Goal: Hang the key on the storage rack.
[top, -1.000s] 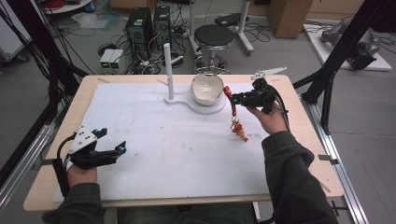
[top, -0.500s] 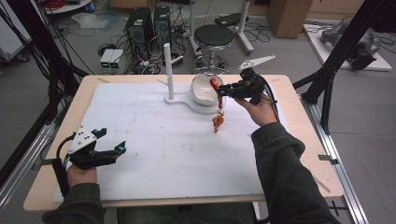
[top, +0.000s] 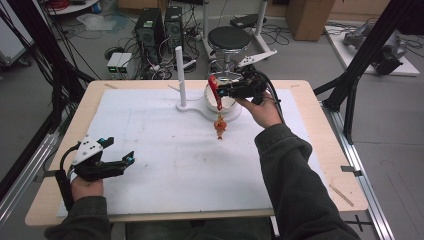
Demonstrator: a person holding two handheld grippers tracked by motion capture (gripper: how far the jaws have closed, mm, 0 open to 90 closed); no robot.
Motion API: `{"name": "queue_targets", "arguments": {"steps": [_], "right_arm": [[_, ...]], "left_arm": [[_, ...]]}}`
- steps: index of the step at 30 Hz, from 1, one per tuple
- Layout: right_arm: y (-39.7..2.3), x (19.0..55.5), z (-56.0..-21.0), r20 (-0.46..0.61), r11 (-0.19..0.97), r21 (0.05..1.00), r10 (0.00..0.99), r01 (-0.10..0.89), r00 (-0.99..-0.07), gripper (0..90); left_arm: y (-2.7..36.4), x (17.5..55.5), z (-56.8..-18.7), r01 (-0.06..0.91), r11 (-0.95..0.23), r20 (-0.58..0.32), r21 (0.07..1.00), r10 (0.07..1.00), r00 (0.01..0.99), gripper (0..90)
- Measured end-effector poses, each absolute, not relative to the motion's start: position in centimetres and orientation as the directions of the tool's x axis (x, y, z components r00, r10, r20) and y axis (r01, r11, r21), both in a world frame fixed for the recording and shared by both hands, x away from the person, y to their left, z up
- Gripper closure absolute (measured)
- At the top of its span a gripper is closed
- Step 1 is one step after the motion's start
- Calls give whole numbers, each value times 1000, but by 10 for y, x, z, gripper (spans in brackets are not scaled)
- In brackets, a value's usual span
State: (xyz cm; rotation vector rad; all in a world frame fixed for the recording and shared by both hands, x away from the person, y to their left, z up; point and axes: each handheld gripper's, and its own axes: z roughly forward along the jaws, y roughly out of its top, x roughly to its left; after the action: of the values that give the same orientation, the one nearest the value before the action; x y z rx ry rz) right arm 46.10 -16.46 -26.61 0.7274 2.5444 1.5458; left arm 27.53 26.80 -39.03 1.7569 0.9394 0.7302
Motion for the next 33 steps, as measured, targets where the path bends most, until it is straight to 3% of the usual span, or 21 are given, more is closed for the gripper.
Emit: {"name": "queue_targets", "arguments": {"steps": [33], "right_arm": [[-85, 491, -259, 225, 336, 870, 382, 361, -896, 748]], "left_arm": [[270, 275, -389, 256, -213, 53, 943, 855, 517, 164]]}}
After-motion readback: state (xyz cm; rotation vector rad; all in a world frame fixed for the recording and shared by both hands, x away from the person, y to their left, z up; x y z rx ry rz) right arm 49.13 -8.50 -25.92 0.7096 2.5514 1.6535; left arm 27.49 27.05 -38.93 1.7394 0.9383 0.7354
